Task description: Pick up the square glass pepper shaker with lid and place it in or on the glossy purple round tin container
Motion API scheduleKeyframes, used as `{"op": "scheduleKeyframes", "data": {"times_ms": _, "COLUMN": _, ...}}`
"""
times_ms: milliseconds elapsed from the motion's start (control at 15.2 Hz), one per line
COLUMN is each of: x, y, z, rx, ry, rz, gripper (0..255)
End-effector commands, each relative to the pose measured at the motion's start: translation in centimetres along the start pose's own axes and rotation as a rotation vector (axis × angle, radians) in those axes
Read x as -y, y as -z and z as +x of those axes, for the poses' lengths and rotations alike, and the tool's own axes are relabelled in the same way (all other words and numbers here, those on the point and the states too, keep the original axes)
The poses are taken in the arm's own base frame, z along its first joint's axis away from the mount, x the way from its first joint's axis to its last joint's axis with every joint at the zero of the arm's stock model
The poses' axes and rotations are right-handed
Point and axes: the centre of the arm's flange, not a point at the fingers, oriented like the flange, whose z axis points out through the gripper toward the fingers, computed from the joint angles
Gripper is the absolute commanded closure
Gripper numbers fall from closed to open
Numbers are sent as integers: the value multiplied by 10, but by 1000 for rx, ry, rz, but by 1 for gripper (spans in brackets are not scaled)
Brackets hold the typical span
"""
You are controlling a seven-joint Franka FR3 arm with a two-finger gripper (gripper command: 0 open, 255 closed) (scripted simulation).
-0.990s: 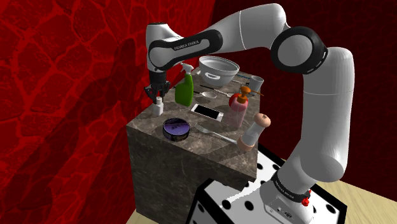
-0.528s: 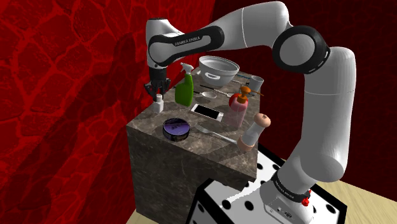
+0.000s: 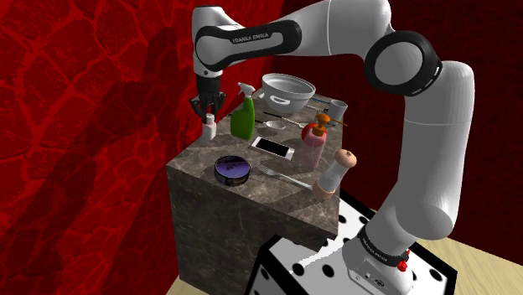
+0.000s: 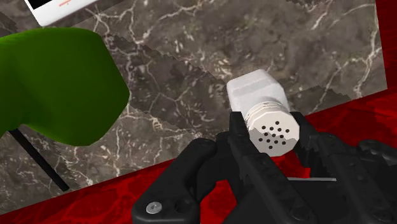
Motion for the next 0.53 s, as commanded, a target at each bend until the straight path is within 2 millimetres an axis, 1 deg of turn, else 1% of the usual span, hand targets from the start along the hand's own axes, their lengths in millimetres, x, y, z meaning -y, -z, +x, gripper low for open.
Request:
{"op": "scheduleKeyframes", "data": {"times_ms": 0, "x": 0, "y": 10, "z": 0, "rx": 0, "ry": 0, "rz": 0, "gripper": 255}}
{"op": "scheduleKeyframes", "data": {"times_ms": 462, "x": -2, "y": 47, "z": 0, "rx": 0, "ry": 0, "rz": 0, "gripper": 255}}
